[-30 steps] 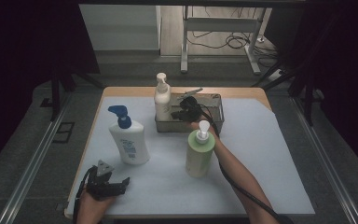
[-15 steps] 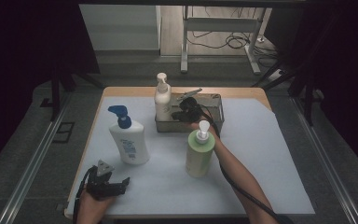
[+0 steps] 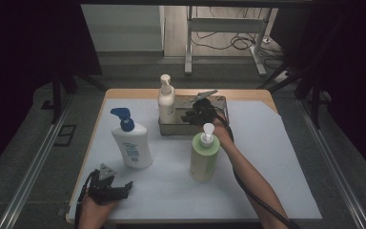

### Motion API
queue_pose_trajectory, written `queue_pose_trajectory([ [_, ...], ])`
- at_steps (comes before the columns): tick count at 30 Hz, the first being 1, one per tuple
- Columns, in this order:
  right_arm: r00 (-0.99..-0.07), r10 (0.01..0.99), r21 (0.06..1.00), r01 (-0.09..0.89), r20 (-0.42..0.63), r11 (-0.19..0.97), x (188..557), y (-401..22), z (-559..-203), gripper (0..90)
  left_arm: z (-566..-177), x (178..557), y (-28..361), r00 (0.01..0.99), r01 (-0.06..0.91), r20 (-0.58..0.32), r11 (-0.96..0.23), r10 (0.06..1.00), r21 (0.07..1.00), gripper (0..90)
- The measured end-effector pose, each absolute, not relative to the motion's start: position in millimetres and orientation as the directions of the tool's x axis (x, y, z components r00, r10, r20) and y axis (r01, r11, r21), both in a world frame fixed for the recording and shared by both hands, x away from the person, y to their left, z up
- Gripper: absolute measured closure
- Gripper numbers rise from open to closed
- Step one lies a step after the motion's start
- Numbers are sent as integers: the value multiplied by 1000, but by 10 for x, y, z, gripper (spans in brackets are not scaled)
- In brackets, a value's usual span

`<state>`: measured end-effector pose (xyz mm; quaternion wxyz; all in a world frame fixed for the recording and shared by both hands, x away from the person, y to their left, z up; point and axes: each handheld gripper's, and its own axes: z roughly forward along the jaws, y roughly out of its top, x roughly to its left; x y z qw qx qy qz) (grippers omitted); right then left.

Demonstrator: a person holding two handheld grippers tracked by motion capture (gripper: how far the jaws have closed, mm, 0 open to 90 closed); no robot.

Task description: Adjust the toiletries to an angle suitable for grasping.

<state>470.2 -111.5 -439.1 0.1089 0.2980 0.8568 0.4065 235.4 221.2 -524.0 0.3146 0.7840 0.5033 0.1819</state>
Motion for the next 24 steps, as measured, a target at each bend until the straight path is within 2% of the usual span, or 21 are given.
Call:
queue_pose_trajectory([
  [11,-781,624,769,423,41,479,4586,-1328,-4283,368,-5240,2354,2212,428,674,-31,-296,903,677,117],
  [24,-765,642,779,434,54,452,4466,-1669,-4246,267,-5239,2353,2212,427,675,-32,-295,904,676,117],
])
